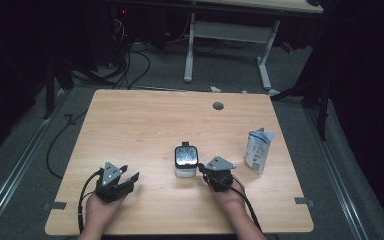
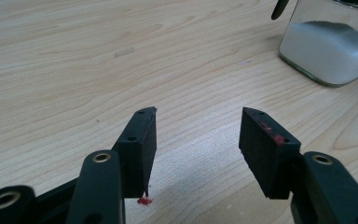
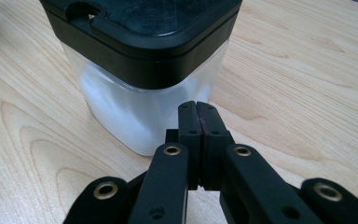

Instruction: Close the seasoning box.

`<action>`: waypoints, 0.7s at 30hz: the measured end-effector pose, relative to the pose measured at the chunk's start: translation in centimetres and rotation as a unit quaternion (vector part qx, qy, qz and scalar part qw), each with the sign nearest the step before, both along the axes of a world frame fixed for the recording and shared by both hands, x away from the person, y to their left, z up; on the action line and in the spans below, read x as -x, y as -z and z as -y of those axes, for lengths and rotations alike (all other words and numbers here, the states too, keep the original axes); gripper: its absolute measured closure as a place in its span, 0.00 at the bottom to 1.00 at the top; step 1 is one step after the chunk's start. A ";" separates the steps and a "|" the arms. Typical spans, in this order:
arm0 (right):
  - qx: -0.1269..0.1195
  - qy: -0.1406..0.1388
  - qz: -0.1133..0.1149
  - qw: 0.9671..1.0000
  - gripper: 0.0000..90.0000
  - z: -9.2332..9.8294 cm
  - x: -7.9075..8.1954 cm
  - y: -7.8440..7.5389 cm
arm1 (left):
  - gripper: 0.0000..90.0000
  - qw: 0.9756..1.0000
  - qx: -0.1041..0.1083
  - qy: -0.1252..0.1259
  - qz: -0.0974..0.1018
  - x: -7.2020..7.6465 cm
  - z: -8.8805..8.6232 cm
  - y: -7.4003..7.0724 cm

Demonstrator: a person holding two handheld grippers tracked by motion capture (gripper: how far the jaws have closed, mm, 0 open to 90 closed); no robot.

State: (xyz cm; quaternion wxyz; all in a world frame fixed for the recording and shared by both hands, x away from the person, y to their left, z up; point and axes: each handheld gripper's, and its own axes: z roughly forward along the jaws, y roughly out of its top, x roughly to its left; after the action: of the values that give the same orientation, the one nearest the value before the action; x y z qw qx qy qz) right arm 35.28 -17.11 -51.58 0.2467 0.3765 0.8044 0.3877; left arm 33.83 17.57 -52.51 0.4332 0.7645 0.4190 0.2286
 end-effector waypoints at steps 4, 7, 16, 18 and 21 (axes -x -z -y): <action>0.003 -0.001 0.001 1.000 0.99 -0.1 0.1 0.0 | 0.52 1.000 0.000 0.001 0.000 0.0 0.0 0.0; 0.003 -0.003 0.002 1.000 0.99 -0.2 0.2 0.0 | 0.52 1.000 -0.001 0.001 0.001 0.0 0.0 0.0; 0.002 -0.004 0.001 1.000 0.99 -0.3 0.2 0.0 | 0.52 1.000 -0.001 0.001 0.001 0.0 0.0 0.0; 0.002 -0.003 0.002 1.000 0.98 -0.3 0.2 0.0 | 0.52 1.000 -0.001 0.001 0.001 0.0 0.0 0.0; 0.001 -0.002 0.001 1.000 0.96 -0.2 0.2 0.0 | 0.52 1.000 -0.001 0.002 0.001 0.0 0.0 0.0</action>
State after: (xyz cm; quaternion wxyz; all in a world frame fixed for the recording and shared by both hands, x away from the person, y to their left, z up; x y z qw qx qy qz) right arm 35.04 -16.89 -51.55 0.2472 0.3741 0.8054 0.3878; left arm 33.83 17.54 -52.48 0.4333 0.7654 0.4171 0.2290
